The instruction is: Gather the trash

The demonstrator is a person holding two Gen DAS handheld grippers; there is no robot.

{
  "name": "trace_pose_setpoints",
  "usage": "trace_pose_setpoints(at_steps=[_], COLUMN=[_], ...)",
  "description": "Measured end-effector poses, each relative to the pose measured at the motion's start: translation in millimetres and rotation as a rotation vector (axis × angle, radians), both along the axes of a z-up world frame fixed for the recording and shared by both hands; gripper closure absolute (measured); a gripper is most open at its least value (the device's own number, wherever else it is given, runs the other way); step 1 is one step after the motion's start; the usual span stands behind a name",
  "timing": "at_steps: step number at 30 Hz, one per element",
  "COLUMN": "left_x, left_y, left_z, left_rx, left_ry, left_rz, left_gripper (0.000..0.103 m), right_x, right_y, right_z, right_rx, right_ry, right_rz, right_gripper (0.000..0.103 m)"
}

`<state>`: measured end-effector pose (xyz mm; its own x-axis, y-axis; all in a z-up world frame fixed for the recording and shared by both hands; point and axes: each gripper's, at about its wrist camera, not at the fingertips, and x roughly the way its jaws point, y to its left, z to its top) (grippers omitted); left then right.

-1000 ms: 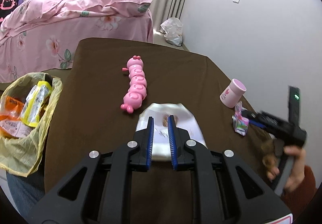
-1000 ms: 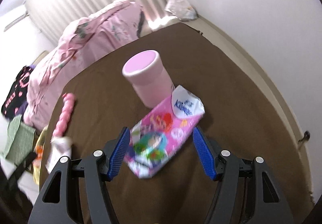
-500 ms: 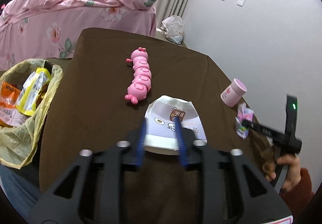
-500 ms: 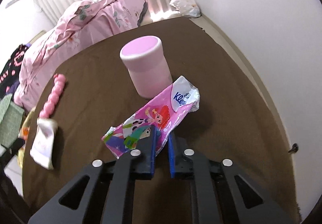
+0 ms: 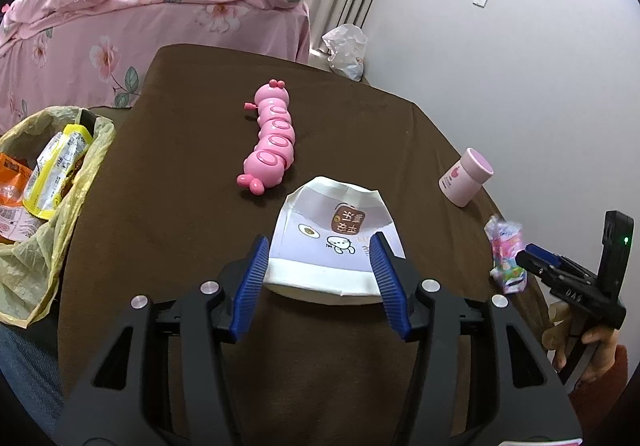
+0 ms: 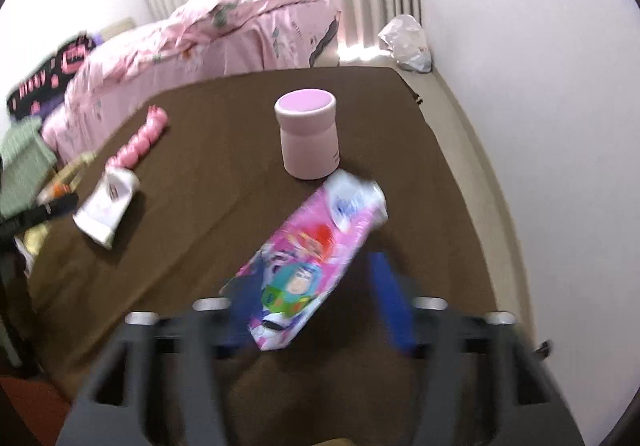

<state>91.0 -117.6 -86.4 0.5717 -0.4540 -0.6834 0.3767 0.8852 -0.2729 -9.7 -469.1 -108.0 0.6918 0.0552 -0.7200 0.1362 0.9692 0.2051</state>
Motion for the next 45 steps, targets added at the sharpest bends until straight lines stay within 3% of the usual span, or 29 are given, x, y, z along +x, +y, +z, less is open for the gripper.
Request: trace_pose_setpoints(at_steps=[2,5,7,9,13,18,25,28,30,31,32,34,36,39,41,45], left_x=[-0.8,-0.3,0.8,1.3,2.0,3.1,3.1,2.3,0.9,0.3,-0.1,0.1,0.0,0.2,1.1,8.1], left_y=[1.9,6.3,8.7,10.5,13.3,19.4,22.1,20.2,17.2,16.6,16.0,16.8,18.2,17.3,14.5,4.7], left_z=[2.0,3.1,3.0,2.3,0.0,-2.1,-5.3,-4.4,-4.4,-4.4,-4.4,-4.0,-4.2,-4.4,-6.1,-13.2], left_rx=[0.006,-0.001,-0.003,0.003,0.005,-0.004,-0.022,-0.024,-0.016,-0.012,-0.009,-0.010,-0.019,-0.044,-0.066,-0.021], left_ry=[-0.017,-0.022,-0.019,-0.017,-0.013,-0.005,0.006,0.003,0.001,-0.001,-0.002,-0.001,0.001,0.014,0.043,0.082], left_rz=[0.015,0.043,0.055,0.064,0.072,0.080,0.078,0.074,0.064,0.060,0.058,0.059,0.059,0.029,0.001,0.033], left_gripper=[0.052,0.051,0.051,0.051,0.050,0.050,0.050,0.050,0.050,0.050,0.050,0.050,0.050,0.037,0.034,0.033], right_x=[0.7,1.2,10.9,23.3,46.2,39.2,2.9,-1.5,-6.4,-7.8,-7.3,-7.6,-6.5,-8.7,-9.6,-13.3], right_y=[-7.0,-23.6,-23.0,-13.0,13.5,39.7,28.0,22.9,19.7,17.1,16.3,18.9,26.9,37.0,40.5,51.9], right_z=[-2.9,-11.8,-16.6,-15.5,-16.3,-22.6,-14.7,-20.9,-20.4,-19.7,-19.3,-13.4,-6.5,3.9,8.0,15.5], right_rx=[0.048,0.208,0.237,0.196,0.082,-0.075,-0.023,-0.021,0.007,0.036,0.054,0.053,0.016,-0.007,-0.006,-0.035], right_ry=[0.002,0.001,0.024,0.037,0.082,0.107,0.052,0.083,0.048,0.031,0.025,0.000,-0.010,-0.041,-0.061,-0.109], right_rz=[-0.065,-0.216,-0.266,-0.271,-0.173,-0.086,-0.023,-0.039,-0.065,-0.073,-0.068,-0.050,-0.014,0.035,0.054,0.100], right_gripper=[0.047,0.047,0.047,0.047,0.047,0.047,0.047,0.047,0.052,0.070,0.081,0.090,0.092,0.094,0.094,0.094])
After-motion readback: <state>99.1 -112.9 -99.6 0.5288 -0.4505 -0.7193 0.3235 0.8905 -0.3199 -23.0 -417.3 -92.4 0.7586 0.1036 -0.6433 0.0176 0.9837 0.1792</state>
